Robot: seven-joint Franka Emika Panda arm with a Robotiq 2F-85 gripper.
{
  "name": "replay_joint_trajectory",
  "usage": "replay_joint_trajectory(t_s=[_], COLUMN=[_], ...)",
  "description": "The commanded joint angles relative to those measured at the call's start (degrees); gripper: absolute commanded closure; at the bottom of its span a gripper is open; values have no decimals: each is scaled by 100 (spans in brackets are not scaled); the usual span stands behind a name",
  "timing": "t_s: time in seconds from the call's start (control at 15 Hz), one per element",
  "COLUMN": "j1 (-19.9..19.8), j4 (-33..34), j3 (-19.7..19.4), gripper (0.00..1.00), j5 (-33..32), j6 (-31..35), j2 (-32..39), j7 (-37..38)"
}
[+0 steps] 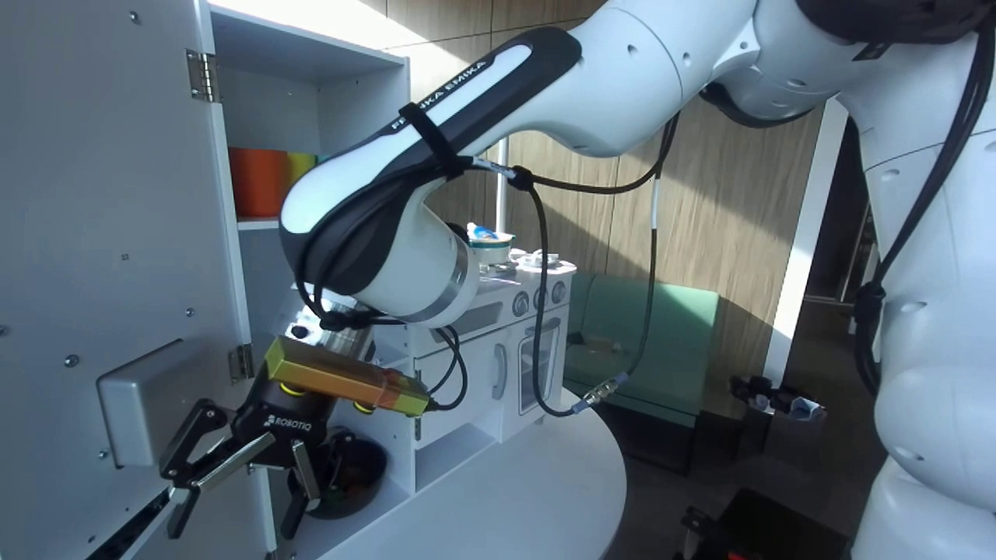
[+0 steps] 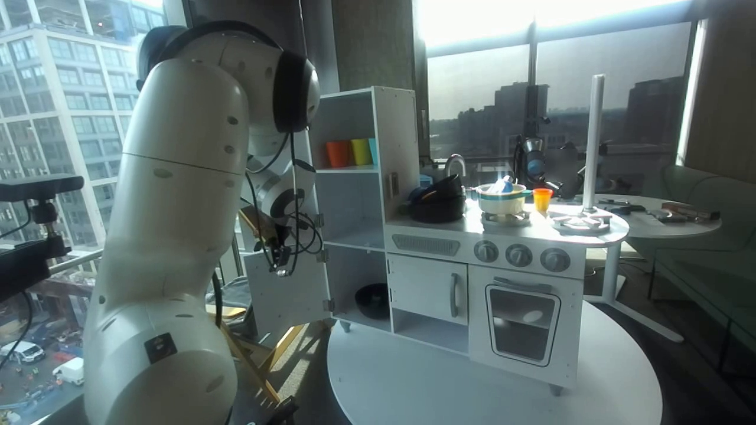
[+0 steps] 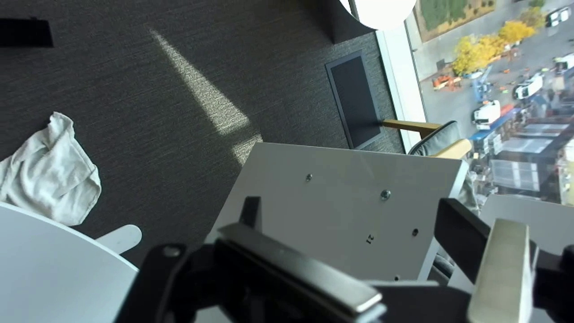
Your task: Close the bottom far right cabinet door, close the bottom left cabinet door under the sink, close the bottom refrigerator door fully, close the top refrigerator door fully
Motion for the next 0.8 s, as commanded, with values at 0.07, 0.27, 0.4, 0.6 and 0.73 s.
replay_joint_trajectory(t_s=[0.07,0.27,0.4,0.6,0.73], j1=[1178,1812,2208,2725,3006], j4=[401,626,718,809,822], j3=[-1037,-1571,-1950,-2446,-2683], gripper=[0,0,0,0,0], j5=[100,67,20,25,36], j6=[-246,-163,37,406,668], j2=[-153,-85,-17,52,80], j7=[-20,69,233,553,807])
